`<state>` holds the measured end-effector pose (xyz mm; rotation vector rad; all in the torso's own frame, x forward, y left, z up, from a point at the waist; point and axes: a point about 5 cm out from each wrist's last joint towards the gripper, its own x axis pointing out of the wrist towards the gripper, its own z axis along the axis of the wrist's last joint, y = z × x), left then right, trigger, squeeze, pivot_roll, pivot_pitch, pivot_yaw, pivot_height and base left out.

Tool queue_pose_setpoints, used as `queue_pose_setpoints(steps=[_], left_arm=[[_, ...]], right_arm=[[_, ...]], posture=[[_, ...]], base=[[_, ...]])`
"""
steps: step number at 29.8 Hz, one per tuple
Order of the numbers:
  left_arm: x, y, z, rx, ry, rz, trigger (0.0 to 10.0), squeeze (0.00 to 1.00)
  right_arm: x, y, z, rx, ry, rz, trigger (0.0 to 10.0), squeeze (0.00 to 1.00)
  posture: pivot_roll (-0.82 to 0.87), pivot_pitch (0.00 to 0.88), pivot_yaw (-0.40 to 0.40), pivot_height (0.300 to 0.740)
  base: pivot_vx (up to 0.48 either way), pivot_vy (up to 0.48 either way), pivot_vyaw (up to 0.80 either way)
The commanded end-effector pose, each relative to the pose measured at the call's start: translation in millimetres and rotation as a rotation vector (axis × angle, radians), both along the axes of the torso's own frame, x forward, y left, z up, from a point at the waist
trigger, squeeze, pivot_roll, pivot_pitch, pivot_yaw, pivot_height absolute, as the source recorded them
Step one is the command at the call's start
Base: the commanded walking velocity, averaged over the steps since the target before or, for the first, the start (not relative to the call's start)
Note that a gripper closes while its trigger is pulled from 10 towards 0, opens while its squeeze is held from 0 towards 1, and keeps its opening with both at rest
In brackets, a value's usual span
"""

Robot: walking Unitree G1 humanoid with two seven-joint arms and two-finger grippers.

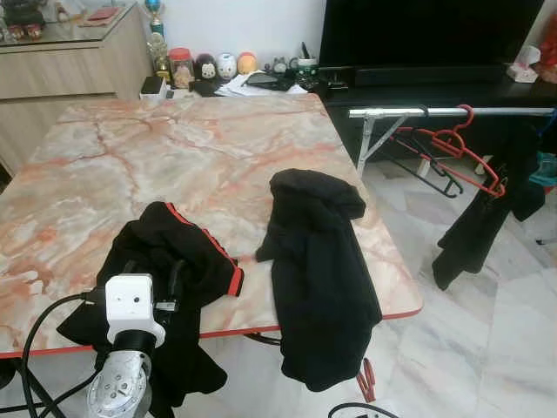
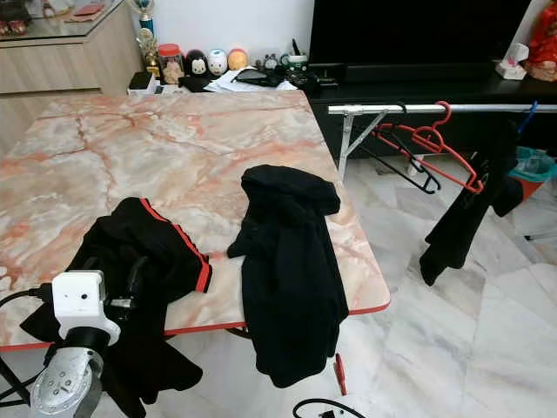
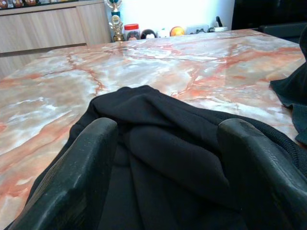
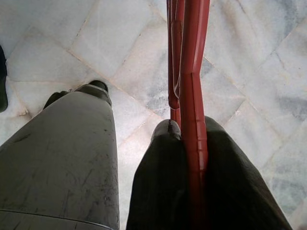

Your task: Hang hanger

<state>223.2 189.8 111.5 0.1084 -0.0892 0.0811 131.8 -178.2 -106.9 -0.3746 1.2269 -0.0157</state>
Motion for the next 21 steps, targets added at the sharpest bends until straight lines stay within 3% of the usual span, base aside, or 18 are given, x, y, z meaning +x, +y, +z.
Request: queue_pose_setpoints(steps=[1,21], left_arm=[[1.3,-0.9,2.5,0.008,-0.015,-0.005,10.0,0.00],[2.9,-0.8,1.1,0.012,-0.009,-0.004,10.0,0.00]], right_arm=[[-0.9,0.6,-0.3,0.003,-0.003,-0.010,10.0,0.00],[1.8,0.0,0.7,-0.004,-0.012,-0.004,10.0,0.00]], posture=[[0.07,0.000,-0.034,0.740],[0.07,0.000,-0.038,0.740]], base=[[0.000,0.000,0.00],[0.000,0.000,0.00]])
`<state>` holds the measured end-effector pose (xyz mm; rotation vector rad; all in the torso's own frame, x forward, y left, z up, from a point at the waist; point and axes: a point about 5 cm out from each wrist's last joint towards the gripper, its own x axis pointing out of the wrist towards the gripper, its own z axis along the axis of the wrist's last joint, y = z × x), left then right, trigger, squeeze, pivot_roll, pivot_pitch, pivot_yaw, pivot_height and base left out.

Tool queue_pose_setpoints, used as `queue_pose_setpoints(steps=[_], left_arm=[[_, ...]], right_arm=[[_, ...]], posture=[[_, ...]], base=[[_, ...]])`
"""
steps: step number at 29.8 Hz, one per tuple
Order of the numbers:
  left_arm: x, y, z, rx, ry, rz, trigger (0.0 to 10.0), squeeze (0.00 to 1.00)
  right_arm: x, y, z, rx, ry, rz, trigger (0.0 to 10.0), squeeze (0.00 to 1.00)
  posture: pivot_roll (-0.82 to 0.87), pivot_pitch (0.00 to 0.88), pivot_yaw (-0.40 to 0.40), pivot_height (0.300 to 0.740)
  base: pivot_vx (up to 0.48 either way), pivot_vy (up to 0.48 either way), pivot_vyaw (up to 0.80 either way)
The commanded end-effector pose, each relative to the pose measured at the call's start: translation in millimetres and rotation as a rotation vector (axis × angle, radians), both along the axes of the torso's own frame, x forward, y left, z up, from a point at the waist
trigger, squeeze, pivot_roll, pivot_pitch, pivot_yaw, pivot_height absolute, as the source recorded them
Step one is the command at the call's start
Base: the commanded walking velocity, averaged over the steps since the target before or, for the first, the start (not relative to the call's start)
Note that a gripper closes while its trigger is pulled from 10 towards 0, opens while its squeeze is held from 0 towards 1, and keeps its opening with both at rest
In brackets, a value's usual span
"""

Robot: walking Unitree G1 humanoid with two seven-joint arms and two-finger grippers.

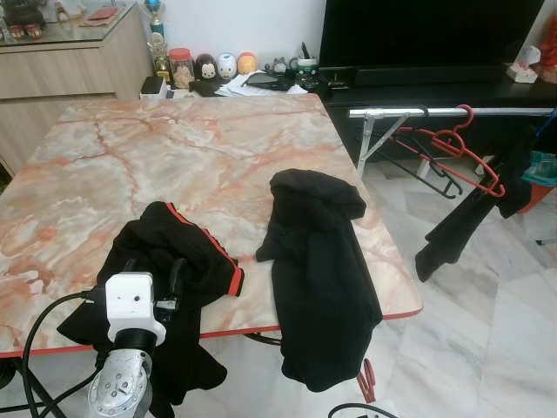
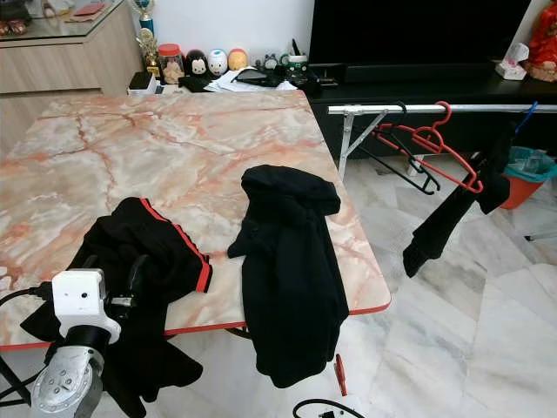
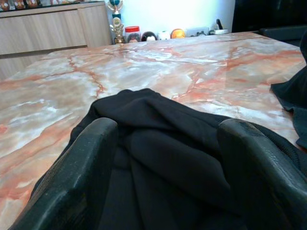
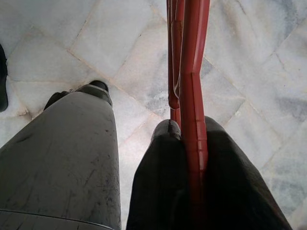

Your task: Hang hanger

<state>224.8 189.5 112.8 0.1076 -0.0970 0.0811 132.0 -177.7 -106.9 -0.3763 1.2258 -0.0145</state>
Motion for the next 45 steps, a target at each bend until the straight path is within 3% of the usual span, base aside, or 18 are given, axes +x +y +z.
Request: queue_pose_setpoints(steps=[1,42,45], left_arm=[[1.4,-0.8,-0.1,0.012,-0.002,-0.004,10.0,0.00],[3.2,-3.8,-1.8,0.018,0.012,-0.022,10.0,0.00],[5.5,-3.6,-12.9,0.028,0.086,-0.038,10.0,0.00]], right_arm=[[1.9,-0.5,0.8,-0.004,-0.012,-0.005,10.0,0.00],[3.4,0.3,1.1,0.002,-0.013,0.008,10.0,0.00],[3.6,0.5,1.1,0.003,-0.014,0.009,10.0,0.00]], posture=[[0.07,0.000,-0.038,0.740],[0.08,0.000,-0.039,0.740],[0.09,0.000,-0.039,0.740]], base=[[0.000,0.000,0.00],[-0.281,0.000,0.00],[0.000,0.000,0.00]])
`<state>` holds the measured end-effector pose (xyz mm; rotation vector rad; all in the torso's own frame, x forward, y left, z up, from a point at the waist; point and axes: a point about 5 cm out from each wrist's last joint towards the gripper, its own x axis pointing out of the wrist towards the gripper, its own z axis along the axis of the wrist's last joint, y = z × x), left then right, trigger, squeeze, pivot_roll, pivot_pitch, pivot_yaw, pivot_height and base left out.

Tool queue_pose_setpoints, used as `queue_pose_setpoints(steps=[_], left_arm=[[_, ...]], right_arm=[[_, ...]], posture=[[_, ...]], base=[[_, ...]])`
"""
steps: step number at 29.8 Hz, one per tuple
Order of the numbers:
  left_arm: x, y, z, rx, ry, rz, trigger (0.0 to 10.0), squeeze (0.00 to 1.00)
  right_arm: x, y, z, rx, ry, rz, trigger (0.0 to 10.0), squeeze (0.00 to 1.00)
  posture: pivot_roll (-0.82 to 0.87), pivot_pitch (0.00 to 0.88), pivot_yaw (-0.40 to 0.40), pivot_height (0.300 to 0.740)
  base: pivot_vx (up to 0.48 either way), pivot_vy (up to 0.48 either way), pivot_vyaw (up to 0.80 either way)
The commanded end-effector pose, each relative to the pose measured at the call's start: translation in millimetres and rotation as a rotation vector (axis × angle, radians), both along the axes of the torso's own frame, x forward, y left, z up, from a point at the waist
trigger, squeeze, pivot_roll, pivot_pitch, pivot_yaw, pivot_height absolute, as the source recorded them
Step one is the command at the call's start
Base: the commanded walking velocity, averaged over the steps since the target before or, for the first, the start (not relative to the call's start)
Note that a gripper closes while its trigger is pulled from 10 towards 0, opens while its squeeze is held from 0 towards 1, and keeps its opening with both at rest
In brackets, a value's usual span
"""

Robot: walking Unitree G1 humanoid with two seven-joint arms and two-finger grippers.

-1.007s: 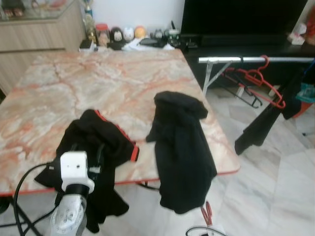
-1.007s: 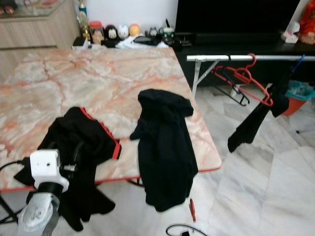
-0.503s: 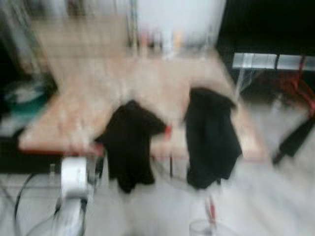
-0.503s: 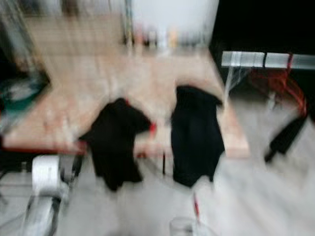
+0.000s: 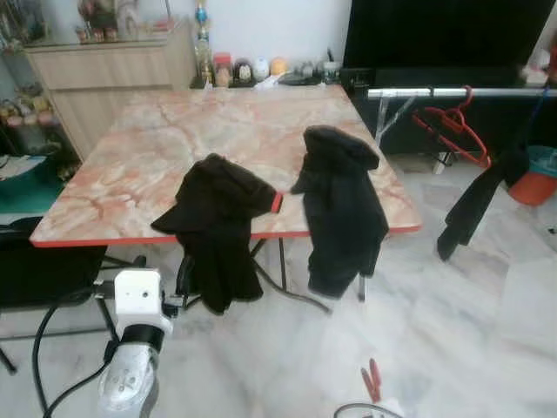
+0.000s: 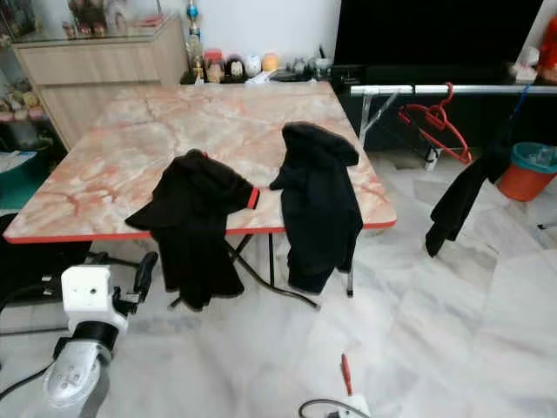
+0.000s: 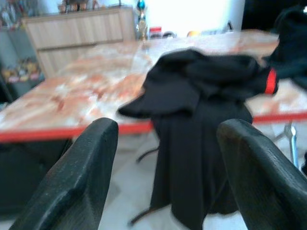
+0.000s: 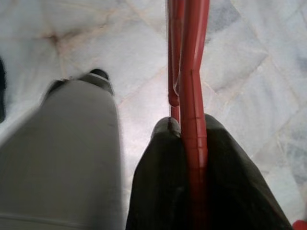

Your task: Hang hanger

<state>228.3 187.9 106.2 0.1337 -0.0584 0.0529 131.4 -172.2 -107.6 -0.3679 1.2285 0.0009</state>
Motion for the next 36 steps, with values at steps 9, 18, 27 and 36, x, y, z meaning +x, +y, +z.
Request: queue_pose_setpoints(steps=[9,18,27,36], left_arm=[[0.1,8.8,-53.3,0.006,0.286,-0.057,10.0,0.00],[-2.9,27.8,-128.9,0.036,0.669,-0.075,10.0,0.00],[-30.6,26.8,-172.4,0.089,0.960,-0.091,10.0,0.00],[-56.5,39.8,-186.6,0.059,1.054,-0.004,10.0,0.00]], right_arm=[[3.8,-4.1,1.6,-0.009,-0.018,-0.004,10.0,0.00],[3.8,-2.6,1.6,0.001,-0.029,-0.014,10.0,0.00],[3.2,-0.7,1.3,0.019,-0.049,-0.041,10.0,0.00],[1.9,-0.3,0.9,0.012,-0.049,-0.043,10.0,0.00]], posture=[[0.09,0.000,-0.034,0.740],[0.08,0.000,-0.025,0.740],[0.06,0.000,-0.010,0.740],[0.06,0.000,-0.008,0.740]], base=[[0.000,0.000,0.00],[0.000,0.000,0.00],[0.000,0.000,0.00],[0.000,-0.145,0.00]])
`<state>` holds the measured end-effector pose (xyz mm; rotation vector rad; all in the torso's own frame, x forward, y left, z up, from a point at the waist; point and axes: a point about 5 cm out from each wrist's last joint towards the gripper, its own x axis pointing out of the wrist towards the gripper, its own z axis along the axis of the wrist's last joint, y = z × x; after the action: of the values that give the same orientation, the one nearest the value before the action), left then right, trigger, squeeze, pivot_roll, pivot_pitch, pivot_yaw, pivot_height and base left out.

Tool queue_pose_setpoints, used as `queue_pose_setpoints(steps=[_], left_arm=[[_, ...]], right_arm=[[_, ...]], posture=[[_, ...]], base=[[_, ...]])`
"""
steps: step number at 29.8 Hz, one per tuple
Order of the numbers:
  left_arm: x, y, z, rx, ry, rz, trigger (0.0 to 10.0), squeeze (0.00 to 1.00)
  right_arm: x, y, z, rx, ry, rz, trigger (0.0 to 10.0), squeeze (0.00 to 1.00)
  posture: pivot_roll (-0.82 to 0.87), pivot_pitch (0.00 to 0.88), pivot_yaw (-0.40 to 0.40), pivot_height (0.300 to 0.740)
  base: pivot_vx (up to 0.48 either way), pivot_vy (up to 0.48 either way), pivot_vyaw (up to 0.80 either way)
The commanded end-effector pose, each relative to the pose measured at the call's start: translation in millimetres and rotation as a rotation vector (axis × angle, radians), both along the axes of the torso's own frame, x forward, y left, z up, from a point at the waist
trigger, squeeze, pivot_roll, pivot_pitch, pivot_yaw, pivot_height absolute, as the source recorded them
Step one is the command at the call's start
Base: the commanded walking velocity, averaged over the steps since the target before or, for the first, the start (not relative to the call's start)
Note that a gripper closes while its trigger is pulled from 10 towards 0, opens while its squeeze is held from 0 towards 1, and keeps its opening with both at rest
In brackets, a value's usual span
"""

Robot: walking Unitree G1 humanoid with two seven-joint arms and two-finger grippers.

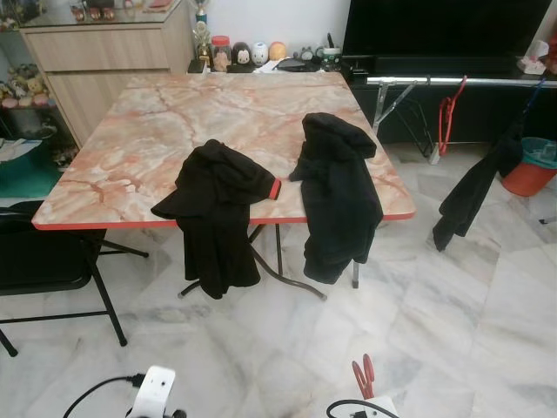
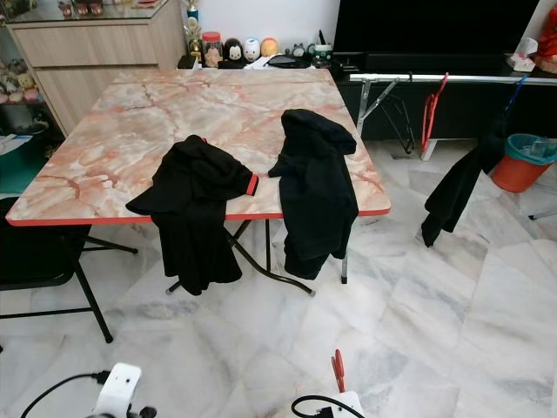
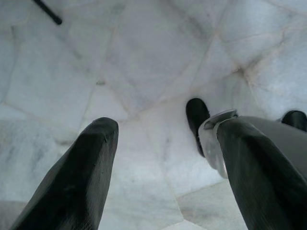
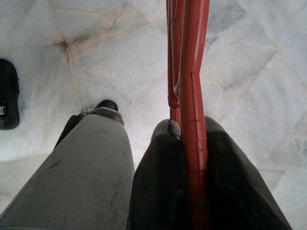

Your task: Hang hanger

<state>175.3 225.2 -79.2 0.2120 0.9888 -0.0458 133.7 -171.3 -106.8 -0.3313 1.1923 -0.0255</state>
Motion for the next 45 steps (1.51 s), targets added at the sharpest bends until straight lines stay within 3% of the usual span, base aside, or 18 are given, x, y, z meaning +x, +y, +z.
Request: queue_pose_setpoints(steps=[1,11,45], left_arm=[[-3.5,2.3,-1.3,0.003,0.000,0.017,10.0,0.00],[-4.0,2.1,-1.9,0.002,-0.002,0.022,10.0,0.00],[-6.2,-1.8,-3.8,-0.001,-0.016,0.033,10.0,0.00]], right_arm=[[-0.6,-1.1,0.0,-0.005,-0.007,-0.007,10.0,0.00],[1.2,-1.8,0.7,-0.018,-0.015,0.005,10.0,0.00],[1.7,-2.7,1.2,-0.028,-0.028,-0.029,10.0,0.00]], posture=[[0.06,0.000,-0.008,0.740],[0.06,0.000,-0.008,0.740],[0.04,0.000,-0.004,0.740]], base=[[0.000,-0.435,0.00],[0.000,-0.446,0.40],[0.000,-0.448,0.00]])
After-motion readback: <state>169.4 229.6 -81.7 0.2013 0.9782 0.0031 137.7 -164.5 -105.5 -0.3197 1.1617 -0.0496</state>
